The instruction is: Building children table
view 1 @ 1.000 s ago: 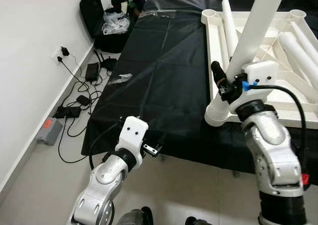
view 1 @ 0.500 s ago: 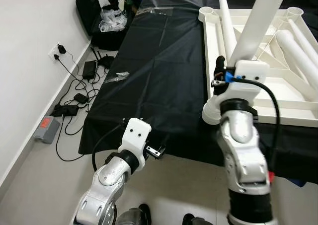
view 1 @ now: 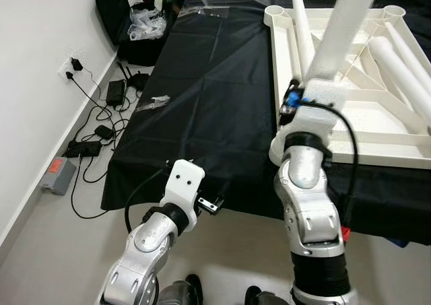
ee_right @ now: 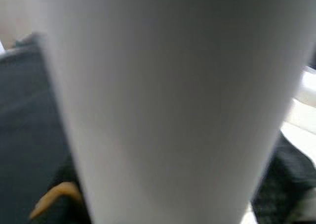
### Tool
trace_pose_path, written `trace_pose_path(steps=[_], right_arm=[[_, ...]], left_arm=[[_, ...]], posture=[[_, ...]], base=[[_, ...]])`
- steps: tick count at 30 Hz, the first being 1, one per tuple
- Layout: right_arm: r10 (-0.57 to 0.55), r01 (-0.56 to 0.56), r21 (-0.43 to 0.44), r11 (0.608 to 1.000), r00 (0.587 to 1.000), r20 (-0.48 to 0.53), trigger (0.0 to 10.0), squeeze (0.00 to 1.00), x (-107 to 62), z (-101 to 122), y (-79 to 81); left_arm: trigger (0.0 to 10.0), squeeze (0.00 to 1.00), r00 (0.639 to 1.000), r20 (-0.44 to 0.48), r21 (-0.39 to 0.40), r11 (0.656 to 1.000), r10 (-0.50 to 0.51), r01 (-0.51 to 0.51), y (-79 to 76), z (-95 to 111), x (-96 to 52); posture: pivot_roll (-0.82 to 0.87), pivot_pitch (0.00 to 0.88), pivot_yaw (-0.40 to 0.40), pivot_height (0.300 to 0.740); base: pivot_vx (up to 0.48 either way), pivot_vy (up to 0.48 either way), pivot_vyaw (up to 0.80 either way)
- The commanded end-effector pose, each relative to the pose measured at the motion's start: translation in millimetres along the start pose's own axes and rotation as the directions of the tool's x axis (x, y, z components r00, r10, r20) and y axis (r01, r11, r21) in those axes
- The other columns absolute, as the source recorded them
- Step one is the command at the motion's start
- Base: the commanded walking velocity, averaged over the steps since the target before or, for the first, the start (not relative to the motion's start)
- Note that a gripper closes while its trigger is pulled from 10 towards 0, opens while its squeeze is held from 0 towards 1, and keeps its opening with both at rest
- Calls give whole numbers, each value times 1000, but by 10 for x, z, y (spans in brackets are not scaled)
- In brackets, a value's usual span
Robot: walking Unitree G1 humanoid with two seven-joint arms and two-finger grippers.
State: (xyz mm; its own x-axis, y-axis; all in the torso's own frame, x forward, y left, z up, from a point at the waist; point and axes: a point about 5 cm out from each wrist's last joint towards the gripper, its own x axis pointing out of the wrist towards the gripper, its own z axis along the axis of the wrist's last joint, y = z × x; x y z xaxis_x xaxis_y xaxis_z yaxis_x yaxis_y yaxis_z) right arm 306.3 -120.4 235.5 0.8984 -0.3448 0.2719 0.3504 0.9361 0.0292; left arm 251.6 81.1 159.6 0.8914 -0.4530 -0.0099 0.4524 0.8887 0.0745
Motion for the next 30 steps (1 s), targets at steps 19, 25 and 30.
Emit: trace_pose_path(steps=[19, 25, 30], right_arm=[[176, -180, 40, 983, 980, 95, 10000, 0, -32, 75, -151], [319, -327, 37, 944, 937, 139, 10000, 0, -38, 91, -246], [515, -525, 99, 845, 850, 110, 10000, 0, -57, 9, -325]], left_arm=[[10000, 0, 1000, -16, -2, 1000, 0, 0, -38, -73, -38], [10000, 0, 1000, -17, 0, 1000, 0, -1, -30, -82, -50], [10000, 0, 1000, -26, 4, 1000, -1, 1, -21, -107, -81]], posture=[[129, 234, 12, 740], [122, 223, 16, 740], [120, 208, 21, 740]], base=[[0, 0, 0], [0, 0, 0], [0, 0, 0]])
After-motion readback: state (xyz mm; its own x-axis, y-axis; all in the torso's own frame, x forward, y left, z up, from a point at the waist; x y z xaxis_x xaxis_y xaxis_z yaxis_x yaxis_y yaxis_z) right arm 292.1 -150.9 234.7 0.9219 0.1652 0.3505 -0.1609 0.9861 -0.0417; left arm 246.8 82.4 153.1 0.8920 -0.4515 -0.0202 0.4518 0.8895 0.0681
